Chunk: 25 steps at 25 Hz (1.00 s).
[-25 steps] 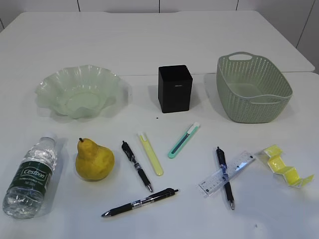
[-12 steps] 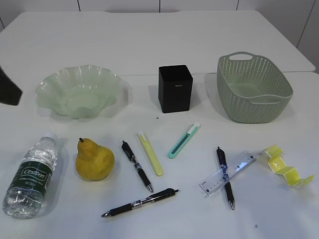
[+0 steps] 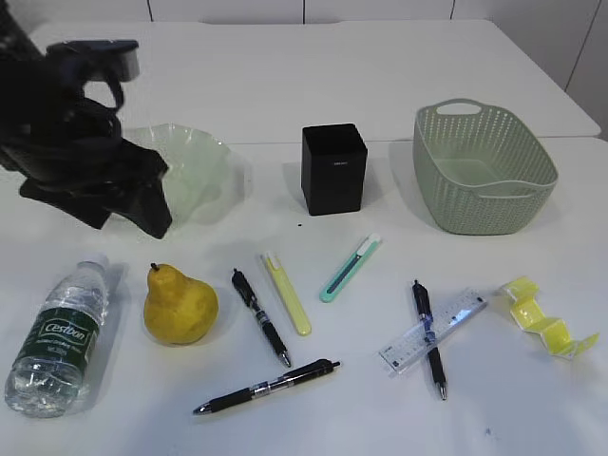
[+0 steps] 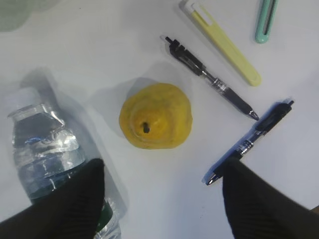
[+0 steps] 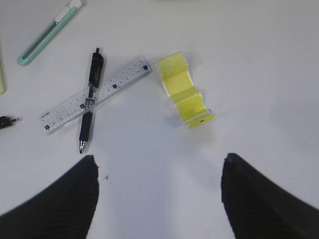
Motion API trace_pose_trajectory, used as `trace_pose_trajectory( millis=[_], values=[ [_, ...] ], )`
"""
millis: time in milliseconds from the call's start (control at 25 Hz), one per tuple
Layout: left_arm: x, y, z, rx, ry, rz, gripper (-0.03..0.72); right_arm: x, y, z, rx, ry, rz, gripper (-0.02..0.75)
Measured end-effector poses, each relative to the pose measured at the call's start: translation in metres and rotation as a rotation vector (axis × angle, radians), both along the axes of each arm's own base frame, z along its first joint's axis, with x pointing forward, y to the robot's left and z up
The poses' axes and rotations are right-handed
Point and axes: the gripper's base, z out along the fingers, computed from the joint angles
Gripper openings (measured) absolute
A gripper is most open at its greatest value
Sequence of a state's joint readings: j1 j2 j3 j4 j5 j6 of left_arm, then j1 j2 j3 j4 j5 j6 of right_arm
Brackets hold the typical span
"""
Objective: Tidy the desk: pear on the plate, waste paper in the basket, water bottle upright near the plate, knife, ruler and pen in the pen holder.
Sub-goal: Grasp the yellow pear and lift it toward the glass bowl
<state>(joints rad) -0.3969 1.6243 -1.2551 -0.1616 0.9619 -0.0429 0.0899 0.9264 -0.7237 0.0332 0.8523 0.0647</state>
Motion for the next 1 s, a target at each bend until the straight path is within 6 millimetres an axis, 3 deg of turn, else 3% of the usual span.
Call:
trace_pose_trajectory(
  millis=[320,1000],
  values=[
    [0.023,-0.010,-0.049,0.048,0.125,0.023,0.528,0.000,0.000,0.000,0.000,0.001,0.001,0.566],
    [0.037,-0.018,-0.094,0.042,0.200,0.052,0.526,0.000,0.000,0.000,0.000,0.001,0.001,0.566]
  ],
)
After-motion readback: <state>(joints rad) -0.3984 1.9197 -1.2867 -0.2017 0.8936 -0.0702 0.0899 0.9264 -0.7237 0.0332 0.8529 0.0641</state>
